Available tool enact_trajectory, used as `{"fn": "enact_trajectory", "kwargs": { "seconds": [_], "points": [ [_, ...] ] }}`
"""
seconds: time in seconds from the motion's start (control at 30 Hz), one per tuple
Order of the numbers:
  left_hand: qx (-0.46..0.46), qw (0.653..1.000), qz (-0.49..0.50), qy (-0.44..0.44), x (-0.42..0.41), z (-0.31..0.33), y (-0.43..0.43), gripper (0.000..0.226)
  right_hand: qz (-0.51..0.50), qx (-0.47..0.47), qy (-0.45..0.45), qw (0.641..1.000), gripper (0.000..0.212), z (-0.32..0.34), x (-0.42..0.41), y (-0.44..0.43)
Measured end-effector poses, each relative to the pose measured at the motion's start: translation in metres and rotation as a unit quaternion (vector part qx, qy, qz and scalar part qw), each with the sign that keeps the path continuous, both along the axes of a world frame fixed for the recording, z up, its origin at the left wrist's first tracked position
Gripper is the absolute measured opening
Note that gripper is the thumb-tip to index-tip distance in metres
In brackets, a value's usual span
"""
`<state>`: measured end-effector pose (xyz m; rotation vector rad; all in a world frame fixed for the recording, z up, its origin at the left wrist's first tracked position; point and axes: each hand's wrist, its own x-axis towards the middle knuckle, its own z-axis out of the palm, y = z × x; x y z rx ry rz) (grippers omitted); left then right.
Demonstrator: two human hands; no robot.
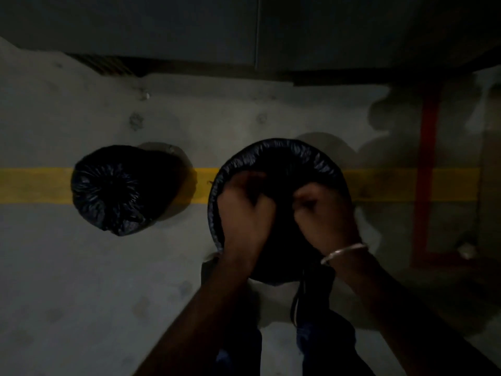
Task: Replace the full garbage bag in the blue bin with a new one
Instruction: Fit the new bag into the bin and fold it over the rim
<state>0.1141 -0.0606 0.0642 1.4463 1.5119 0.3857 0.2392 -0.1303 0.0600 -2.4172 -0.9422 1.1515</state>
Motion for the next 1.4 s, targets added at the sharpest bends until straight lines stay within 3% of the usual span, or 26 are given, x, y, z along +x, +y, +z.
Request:
{"fn": "enact_trajectory", "kwargs": {
  "seconds": [0.07, 0.1, 0.13, 0.2, 0.23, 0.27, 0.33, 0.4, 0.47, 0.5, 0.53, 0.63, 0.67, 0.7, 0.77, 0.83, 0.87, 0.97, 1.03, 1.07, 1.13, 1.2, 1.27, 1.37, 1.4],
  "points": [
    [0.058, 0.998, -0.009, -0.002, -0.012, 0.008, 0.023, 0.039, -0.045, 0.106, -0.081, 0.990, 0.024, 0.013, 0.028, 0.019],
    [-0.014, 1.000, 0.002, -0.003, -0.012, -0.001, 0.045, 0.037, -0.055, 0.113, -0.066, 0.990, 0.033, 0.008, 0.043, 0.032],
    [-0.148, 0.988, 0.021, -0.040, -0.006, -0.011, 0.069, 0.030, -0.056, 0.079, -0.016, 0.995, 0.045, 0.002, 0.056, 0.048],
    [-0.398, 0.913, 0.017, -0.088, -0.005, -0.032, 0.098, 0.028, -0.078, -0.063, 0.153, 0.983, 0.063, -0.016, 0.072, 0.074],
    [-0.460, 0.880, -0.004, -0.115, -0.010, -0.044, 0.102, 0.037, -0.093, -0.127, 0.232, 0.960, 0.062, -0.026, 0.077, 0.079],
    [-0.479, 0.868, -0.014, -0.129, -0.019, -0.057, 0.105, 0.044, -0.101, -0.146, 0.301, 0.937, 0.057, -0.037, 0.083, 0.079],
    [-0.476, 0.872, -0.006, -0.114, -0.036, -0.072, 0.109, 0.049, -0.119, -0.125, 0.322, 0.931, 0.057, -0.057, 0.098, 0.069],
    [-0.398, 0.911, 0.099, -0.050, -0.047, -0.070, 0.102, 0.042, -0.207, -0.086, 0.240, 0.945, 0.070, -0.062, 0.109, 0.052],
    [-0.264, 0.927, 0.265, -0.037, -0.065, -0.060, 0.075, 0.026, -0.322, -0.079, 0.160, 0.930, 0.090, -0.057, 0.106, 0.019],
    [-0.259, 0.912, 0.315, -0.042, -0.076, -0.051, 0.055, 0.026, -0.367, -0.074, 0.156, 0.914, 0.097, -0.044, 0.097, 0.000],
    [-0.311, 0.887, 0.336, -0.057, -0.085, -0.045, 0.033, 0.028, -0.410, -0.079, 0.180, 0.891, 0.096, -0.033, 0.082, -0.019],
    [-0.542, 0.761, 0.312, -0.175, -0.093, -0.049, -0.008, 0.056, -0.456, -0.111, 0.353, 0.809, 0.082, -0.028, 0.049, -0.050],
    [-0.566, 0.714, 0.326, -0.250, -0.096, -0.060, -0.013, 0.067, -0.472, -0.101, 0.395, 0.782, 0.084, -0.035, 0.046, -0.050],
    [-0.560, 0.691, 0.356, -0.287, -0.097, -0.065, -0.014, 0.072, -0.486, -0.080, 0.421, 0.762, 0.087, -0.041, 0.046, -0.049],
    [-0.500, 0.704, 0.434, -0.258, -0.103, -0.079, -0.017, 0.069, -0.568, -0.041, 0.379, 0.730, 0.085, -0.048, 0.046, -0.047],
    [-0.443, 0.722, 0.506, -0.160, -0.114, -0.083, -0.037, 0.066, -0.634, -0.014, 0.353, 0.688, 0.072, -0.042, 0.032, -0.070],
    [-0.435, 0.704, 0.540, -0.155, -0.119, -0.083, -0.054, 0.065, -0.655, -0.032, 0.337, 0.676, 0.073, -0.037, 0.019, -0.087],
    [-0.527, 0.612, 0.521, -0.277, -0.106, -0.063, -0.091, 0.055, -0.698, -0.052, 0.466, 0.541, 0.088, -0.031, -0.028, -0.121],
    [-0.525, 0.579, 0.525, -0.338, -0.089, -0.056, -0.093, 0.055, -0.712, -0.019, 0.482, 0.511, 0.075, -0.039, -0.042, -0.116],
    [-0.509, 0.567, 0.538, -0.361, -0.086, -0.066, -0.091, 0.057, -0.722, -0.011, 0.456, 0.521, 0.068, -0.046, -0.045, -0.108],
    [-0.474, 0.599, 0.542, -0.351, -0.073, -0.076, -0.079, 0.051, -0.715, 0.006, 0.401, 0.573, 0.057, -0.063, -0.043, -0.100],
    [-0.451, 0.665, 0.529, -0.272, -0.071, -0.086, -0.070, 0.044, -0.728, 0.004, 0.372, 0.576, 0.052, -0.078, -0.040, -0.099],
    [-0.461, 0.686, 0.523, -0.207, -0.077, -0.081, -0.069, 0.039, -0.694, -0.029, 0.352, 0.628, 0.056, -0.070, -0.038, -0.111],
    [-0.421, 0.712, 0.521, -0.212, -0.102, -0.049, -0.069, 0.076, -0.694, -0.007, 0.385, 0.608, 0.076, -0.041, -0.020, -0.124],
    [-0.416, 0.713, 0.508, -0.245, -0.106, -0.036, -0.068, 0.073, -0.690, 0.022, 0.380, 0.616, 0.070, -0.029, -0.015, -0.122]
  ]
}}
